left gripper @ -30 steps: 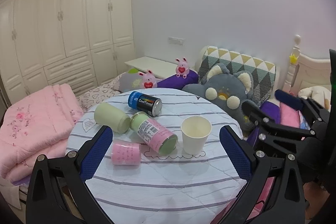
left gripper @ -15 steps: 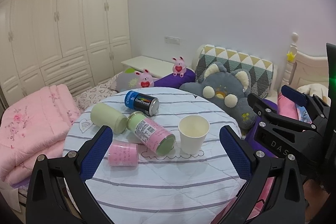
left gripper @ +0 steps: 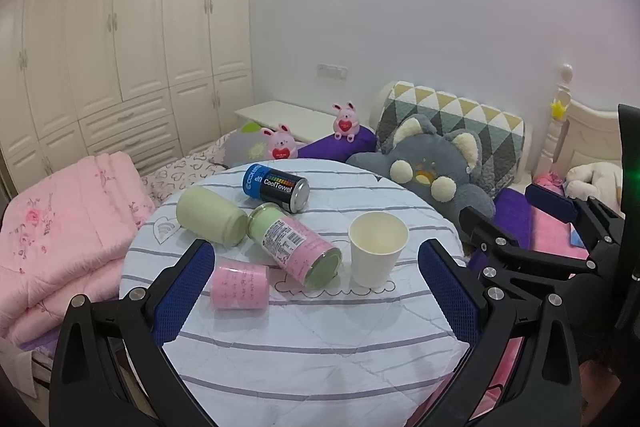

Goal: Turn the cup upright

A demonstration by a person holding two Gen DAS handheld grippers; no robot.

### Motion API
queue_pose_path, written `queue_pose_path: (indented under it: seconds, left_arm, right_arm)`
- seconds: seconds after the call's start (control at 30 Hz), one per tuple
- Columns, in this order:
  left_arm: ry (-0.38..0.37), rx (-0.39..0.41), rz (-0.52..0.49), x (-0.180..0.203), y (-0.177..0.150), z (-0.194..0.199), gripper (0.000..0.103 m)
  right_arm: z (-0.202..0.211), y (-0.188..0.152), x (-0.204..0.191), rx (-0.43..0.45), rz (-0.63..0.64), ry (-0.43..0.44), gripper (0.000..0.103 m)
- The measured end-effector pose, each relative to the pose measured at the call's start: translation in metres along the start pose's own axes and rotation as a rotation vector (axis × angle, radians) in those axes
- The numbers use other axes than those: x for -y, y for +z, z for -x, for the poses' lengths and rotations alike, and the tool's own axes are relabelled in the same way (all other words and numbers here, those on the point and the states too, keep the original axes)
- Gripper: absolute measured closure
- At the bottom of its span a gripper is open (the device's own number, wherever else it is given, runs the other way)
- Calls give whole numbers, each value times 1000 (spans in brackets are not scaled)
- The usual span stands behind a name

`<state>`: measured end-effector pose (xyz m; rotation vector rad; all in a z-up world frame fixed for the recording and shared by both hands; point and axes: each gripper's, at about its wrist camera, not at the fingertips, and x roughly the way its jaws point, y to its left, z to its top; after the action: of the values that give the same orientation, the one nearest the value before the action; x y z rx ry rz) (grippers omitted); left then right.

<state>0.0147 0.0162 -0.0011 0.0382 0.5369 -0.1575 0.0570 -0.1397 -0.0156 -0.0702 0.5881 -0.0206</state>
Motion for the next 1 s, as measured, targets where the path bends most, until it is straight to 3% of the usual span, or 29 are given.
queue_pose_path:
  seconds: [0.4, 0.7, 1.0]
  left_arm:
    - [6, 11, 6, -1, -1, -1, 0]
    - [23, 68, 13, -3, 1, 1, 0]
    - [38, 36, 8, -4, 2, -6, 0]
  right_arm:
    - [-5, -2, -1, -30, 1, 15, 21]
    - [-8, -2, -2, -42, 3, 13, 21]
    - [-19, -5, 0, -71, 8, 14, 21]
